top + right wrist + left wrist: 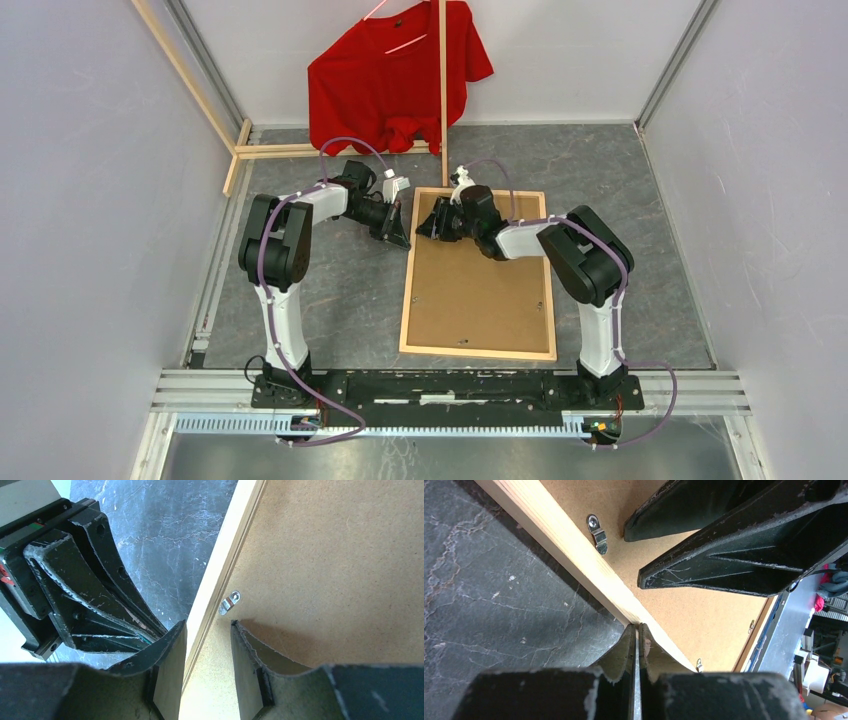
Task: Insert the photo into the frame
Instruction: Install the photo frame at the center of the board.
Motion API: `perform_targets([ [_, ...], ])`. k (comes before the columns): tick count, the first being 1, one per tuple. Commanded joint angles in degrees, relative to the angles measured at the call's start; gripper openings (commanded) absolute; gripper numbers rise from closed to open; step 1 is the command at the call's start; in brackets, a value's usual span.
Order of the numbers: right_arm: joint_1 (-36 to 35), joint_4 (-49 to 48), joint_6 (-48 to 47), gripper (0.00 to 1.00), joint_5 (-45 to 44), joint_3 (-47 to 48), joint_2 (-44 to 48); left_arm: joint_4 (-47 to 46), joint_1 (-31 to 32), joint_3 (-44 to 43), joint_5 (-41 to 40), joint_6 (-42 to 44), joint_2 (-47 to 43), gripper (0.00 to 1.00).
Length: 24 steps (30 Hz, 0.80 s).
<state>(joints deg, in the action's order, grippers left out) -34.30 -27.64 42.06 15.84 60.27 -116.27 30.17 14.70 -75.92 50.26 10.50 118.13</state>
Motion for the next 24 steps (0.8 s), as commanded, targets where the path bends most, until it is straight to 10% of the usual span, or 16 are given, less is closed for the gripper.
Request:
perform_targets([
  [1, 0.25, 1.58, -1.81, 0.44, -1.68, 1.11, -0.81, -1.36, 0.68, 0.37, -0.56, 0.17, -0.7, 0.07],
  [24, 0.0, 0.32, 2.19, 0.43, -2.34, 3.98, -4.83, -1.37, 0.77, 0.19, -0.38, 0.36, -0.53, 0.06],
])
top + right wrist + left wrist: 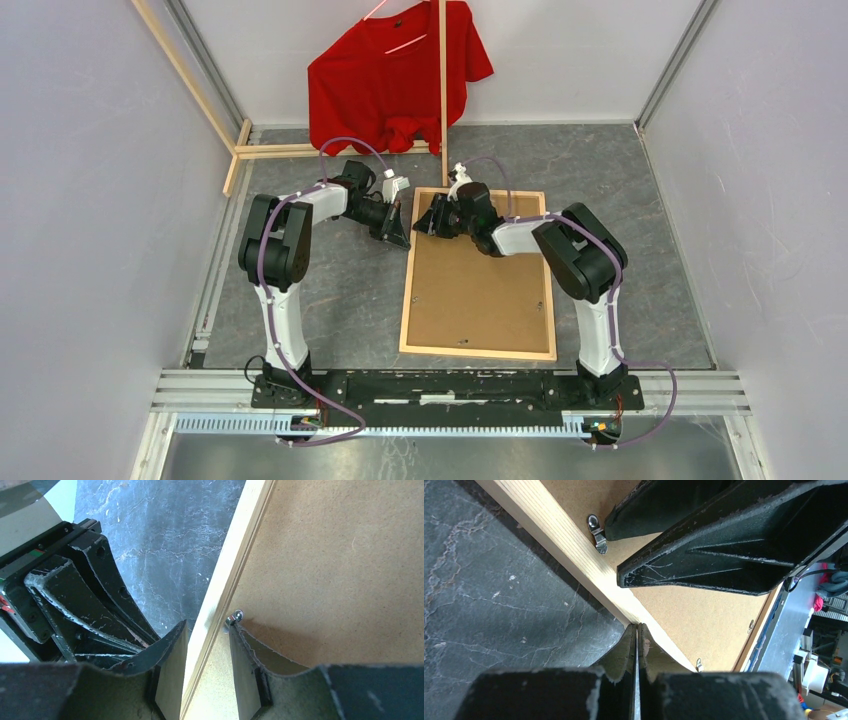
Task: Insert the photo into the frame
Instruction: Install the photo frame at the center of the board.
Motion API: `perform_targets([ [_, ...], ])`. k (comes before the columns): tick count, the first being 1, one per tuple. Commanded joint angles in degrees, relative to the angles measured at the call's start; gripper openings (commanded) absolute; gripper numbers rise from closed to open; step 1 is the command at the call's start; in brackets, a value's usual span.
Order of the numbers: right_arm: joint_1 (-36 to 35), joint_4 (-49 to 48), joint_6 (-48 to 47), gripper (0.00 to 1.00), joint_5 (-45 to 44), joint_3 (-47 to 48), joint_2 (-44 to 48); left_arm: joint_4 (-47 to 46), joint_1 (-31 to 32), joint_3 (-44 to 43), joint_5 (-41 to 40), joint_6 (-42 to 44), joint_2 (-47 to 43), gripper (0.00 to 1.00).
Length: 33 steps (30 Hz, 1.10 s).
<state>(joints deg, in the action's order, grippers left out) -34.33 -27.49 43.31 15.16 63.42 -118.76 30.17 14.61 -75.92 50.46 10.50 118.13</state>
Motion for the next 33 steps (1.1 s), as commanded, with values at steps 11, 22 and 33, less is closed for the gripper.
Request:
perform_targets([
  [11, -1.73, -2.4, 6.3, 0.4, -4.49, -2.26, -2.05, -1.4, 0.86, 0.31, -0.72, 0.63, -0.51, 0.05],
  [22, -3.72, -4.19, 9.27, 0.41, -9.37, -8.05, 2.27, -1.4, 0.86, 0.42, -0.67, 0.71, -0.51, 0.05],
  [33, -3.72, -2.19, 7.1, 0.42, -11.76, -8.02, 2.33, -1.38, 0.86, 0.85, -0.75, 0.95, -0.85, 0.04],
])
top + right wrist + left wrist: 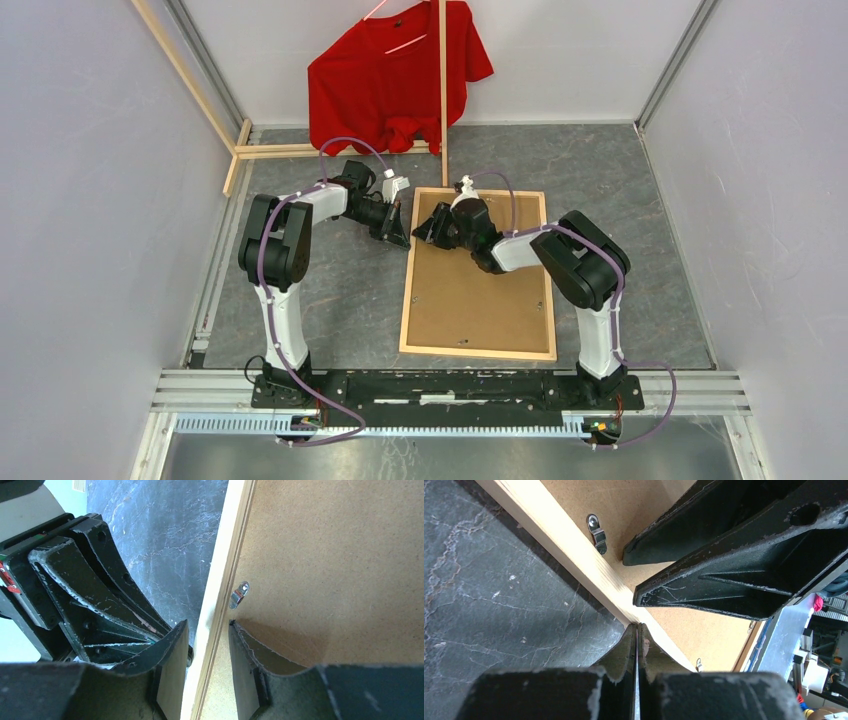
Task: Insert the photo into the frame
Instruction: Install the photo frame at the center of the board.
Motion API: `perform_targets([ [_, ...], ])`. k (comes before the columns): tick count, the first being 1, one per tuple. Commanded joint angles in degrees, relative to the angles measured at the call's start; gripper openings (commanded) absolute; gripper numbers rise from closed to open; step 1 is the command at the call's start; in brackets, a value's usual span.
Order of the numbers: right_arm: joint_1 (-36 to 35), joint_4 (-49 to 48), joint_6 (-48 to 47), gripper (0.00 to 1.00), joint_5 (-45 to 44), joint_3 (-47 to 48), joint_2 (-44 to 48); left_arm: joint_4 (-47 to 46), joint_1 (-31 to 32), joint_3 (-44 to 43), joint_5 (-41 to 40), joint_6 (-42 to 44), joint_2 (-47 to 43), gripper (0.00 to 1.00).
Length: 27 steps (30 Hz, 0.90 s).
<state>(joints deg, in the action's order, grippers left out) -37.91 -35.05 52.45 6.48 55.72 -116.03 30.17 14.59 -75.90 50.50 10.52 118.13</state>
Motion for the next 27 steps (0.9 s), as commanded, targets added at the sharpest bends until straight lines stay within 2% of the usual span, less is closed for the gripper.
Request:
perform_targets([
  [1, -0.03, 5.41, -1.93, 0.42, -2.98, 0.08, -0.87, -1.37, 0.88, 0.92, -0.8, 1.06, -0.94, 0.04],
  [27, 0.04, 8.76, -2.79, 0.42, -5.02, 5.88, -5.33, -1.01, 0.97, 0.82, -0.58, 1.3, -1.59, 0.03],
])
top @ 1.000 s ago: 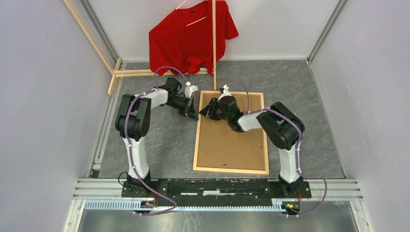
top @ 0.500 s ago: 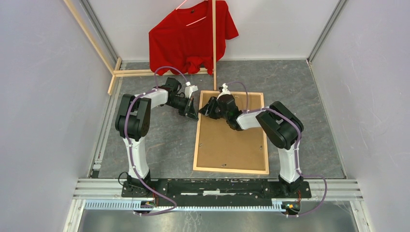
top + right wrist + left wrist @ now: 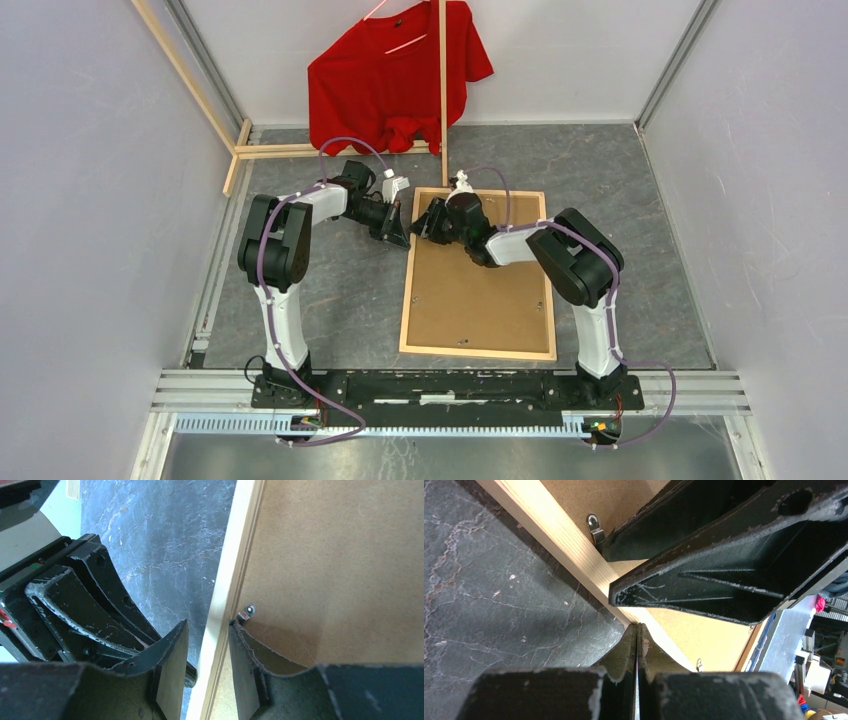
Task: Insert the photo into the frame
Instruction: Install the photo frame at the center of the board.
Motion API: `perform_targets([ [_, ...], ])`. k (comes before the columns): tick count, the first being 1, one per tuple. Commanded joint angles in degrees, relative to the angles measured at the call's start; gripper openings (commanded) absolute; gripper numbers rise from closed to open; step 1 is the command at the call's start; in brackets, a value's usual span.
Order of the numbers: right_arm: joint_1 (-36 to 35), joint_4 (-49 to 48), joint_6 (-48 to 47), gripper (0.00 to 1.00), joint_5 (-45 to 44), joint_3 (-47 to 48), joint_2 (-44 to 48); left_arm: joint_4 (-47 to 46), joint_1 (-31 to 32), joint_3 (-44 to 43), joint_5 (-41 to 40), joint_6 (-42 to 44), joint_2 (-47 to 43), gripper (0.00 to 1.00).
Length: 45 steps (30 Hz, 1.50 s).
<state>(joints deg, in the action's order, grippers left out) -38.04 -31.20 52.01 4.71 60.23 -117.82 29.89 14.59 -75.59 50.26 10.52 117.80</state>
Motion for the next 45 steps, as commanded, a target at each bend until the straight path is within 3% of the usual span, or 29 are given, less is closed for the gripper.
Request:
perform_targets([
  [1, 0.17, 4.97, -2.41, 0.42, -3.05, 1.56, -3.59, -0.57, 0.97, 0.41, -0.34, 1.38, -1.19, 0.03],
  [9, 0.17, 5.07, -3.99, 0.43, -1.88, 2.36, -2.24, 0.45, 0.97, 0.65, -0.66, 2.04, -1.48, 0.03],
  [13, 1.36, 5.44, -6.4, 0.51, 0.99, 0.93, 4.33, 3.71, 0.9, 0.59, -1.96, 4.88, -3.01, 0.03],
  [15, 2.87, 6.82, -8.38, 0.61, 0.86, -0.98, 10.44, 5.72, 0.88, 0.74, -2.94, 6.36, -4.41, 0.04],
  [20, 11.17, 16.56, -15.8, 0.97, -3.19, -6.98, 25.44, 8.0, 1.19, 4.29, -6.53, 10.26, -10.48, 0.09],
  [26, 27.89, 22.95, -19.7, 0.98, -9.25, -18.55, 38.28, 5.96, 5.38, 11.92, -14.08, 12.25, -16.2, 0.1],
  [30, 35.23, 23.55, -21.14, 0.98, -7.2, -21.23, 37.82, 2.68, 10.19, 16.79, -18.93, 11.52, -17.1, 0.1],
  [37, 34.97, 18.31, -17.75, 0.98, 0.57, -25.9, 35.82, 0.8, 12.13, 17.69, -20.28, 10.24, -16.99, 0.09],
  [45, 25.57, 17.68, -16.65, 0.88, -8.86, -25.54, 44.89, 4.89, 9.21, 12.56, -16.91, 12.5, -17.25, 0.09],
])
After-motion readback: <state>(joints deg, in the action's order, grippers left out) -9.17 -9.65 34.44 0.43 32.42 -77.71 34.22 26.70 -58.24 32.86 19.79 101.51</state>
